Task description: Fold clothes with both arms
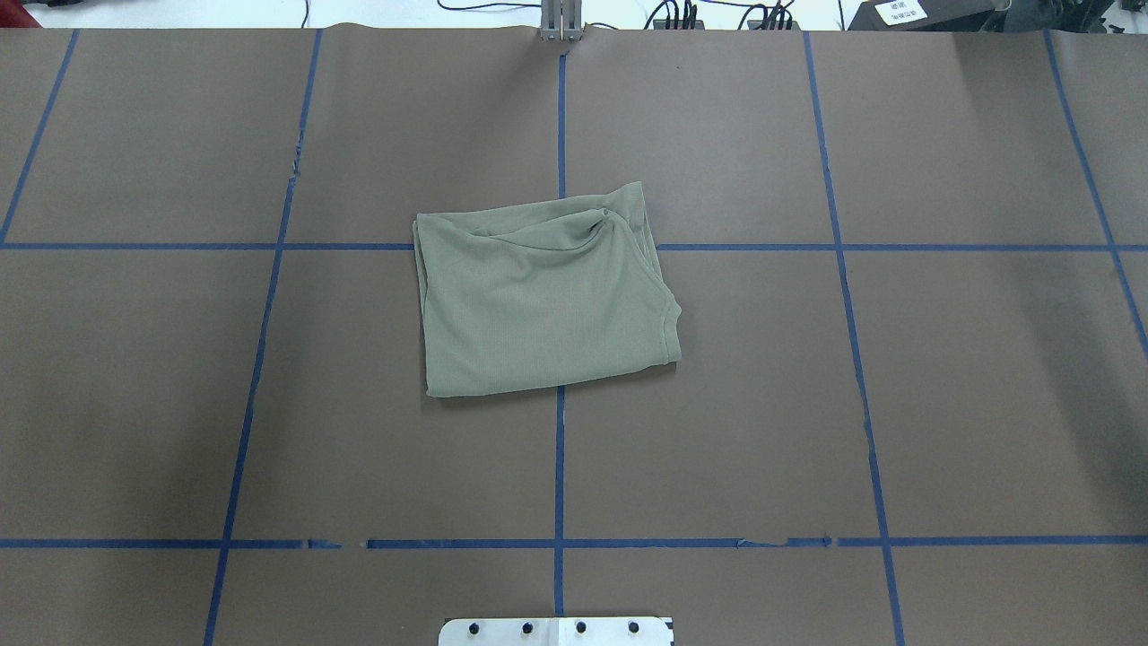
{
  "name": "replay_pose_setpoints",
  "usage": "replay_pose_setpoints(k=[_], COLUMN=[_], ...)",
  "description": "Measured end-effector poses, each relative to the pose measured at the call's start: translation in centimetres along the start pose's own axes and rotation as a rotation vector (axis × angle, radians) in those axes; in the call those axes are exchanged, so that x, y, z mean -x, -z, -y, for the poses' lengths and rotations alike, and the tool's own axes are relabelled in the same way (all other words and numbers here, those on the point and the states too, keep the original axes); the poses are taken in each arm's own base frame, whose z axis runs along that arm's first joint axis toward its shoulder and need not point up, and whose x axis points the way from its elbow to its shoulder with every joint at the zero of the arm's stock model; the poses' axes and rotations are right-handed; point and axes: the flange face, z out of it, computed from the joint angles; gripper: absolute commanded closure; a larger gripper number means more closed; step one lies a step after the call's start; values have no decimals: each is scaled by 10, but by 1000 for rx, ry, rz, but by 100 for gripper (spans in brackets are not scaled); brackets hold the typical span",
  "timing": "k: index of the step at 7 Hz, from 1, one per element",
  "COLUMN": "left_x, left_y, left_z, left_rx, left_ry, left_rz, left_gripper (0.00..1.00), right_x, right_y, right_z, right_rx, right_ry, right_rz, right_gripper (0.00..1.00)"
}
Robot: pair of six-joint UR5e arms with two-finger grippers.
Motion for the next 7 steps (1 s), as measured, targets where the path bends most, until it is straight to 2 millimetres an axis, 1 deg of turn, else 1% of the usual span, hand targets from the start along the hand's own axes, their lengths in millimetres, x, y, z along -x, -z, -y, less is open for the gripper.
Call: replay_pose_setpoints(k=[1,2,3,5,7], left_x=[8,11,10,7,0], left_y=[-19,-28,-31,-29,-15], left_z=[-6,-10,-11,-7,0], left_rx=[34,52,63,81,103], left_ry=[25,45,57,77,98], left_rz=[-39,-81,-106,-129,-135], left_gripper=[0,0,0,0,0], right_x=[0,-1,-4,-9,-13], right_y=[0,-1,-3,-8,-11], right_z=[-3,-4,-5,-11,-15], right_rx=[-1,1,6,16,25], right_ry=[1,-3,-12,-27,-37], right_rz=[3,5,5,6,3], right_gripper=[0,0,0,0,0])
